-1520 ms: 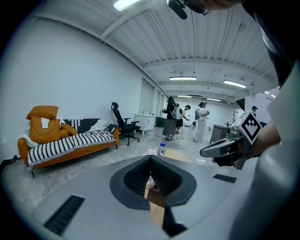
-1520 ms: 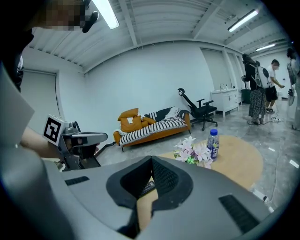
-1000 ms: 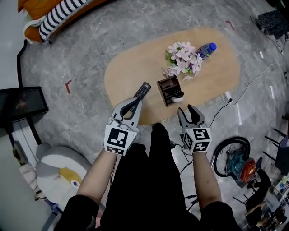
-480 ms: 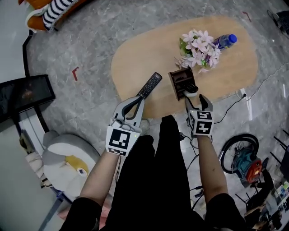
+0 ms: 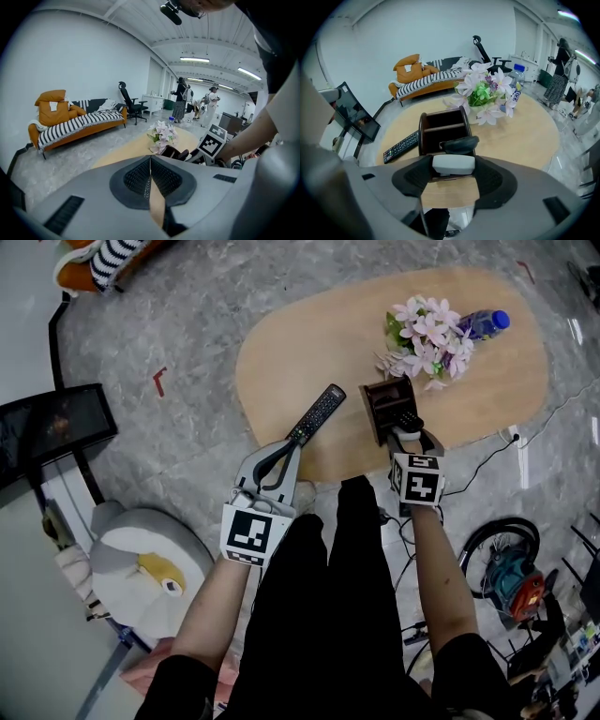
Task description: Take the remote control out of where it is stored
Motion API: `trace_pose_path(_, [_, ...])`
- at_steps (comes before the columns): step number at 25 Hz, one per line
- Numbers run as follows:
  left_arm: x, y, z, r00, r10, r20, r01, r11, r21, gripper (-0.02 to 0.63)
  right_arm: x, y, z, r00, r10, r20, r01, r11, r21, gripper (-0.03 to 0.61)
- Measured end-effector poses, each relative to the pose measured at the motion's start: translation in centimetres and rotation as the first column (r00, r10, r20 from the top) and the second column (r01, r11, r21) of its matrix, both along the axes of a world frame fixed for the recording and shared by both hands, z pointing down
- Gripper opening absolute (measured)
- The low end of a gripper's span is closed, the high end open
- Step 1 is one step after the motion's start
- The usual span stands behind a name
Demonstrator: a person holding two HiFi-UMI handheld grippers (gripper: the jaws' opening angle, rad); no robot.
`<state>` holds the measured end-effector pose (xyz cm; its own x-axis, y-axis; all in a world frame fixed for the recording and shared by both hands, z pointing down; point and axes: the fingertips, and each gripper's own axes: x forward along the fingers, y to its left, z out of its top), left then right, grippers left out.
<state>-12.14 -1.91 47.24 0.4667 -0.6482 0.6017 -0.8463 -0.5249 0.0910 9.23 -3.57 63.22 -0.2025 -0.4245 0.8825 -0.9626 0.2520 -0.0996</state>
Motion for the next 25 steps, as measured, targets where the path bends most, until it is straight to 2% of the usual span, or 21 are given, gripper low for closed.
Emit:
trace_pose_path(4, [-0.9, 0.4, 0.5, 1.0, -0.015, 0.002, 0.015, 1.0, -0.015, 0.007, 0.3, -0.5, 0.7, 0.998, 0.05, -0.035, -0.051, 0.998, -0.024, 0.267])
trace_pose_path(11, [-1.7, 1.0, 0.5, 1.0, -0.02, -0.002, 0.019, 0.999, -0.026, 0.007, 0.4, 0.2, 0.9, 0.996, 0.069, -0.054, -0.072, 0.996, -0.057, 0.264])
trace_pose_path(25, [1.0, 0.9, -0.8, 0.996, 0.074, -0.042, -0.074, 0.997, -0.002, 0.008, 1.0, 2.5, -4.5, 0.997, 0.079, -0.009, -0.079, 0.997, 0.013, 0.262])
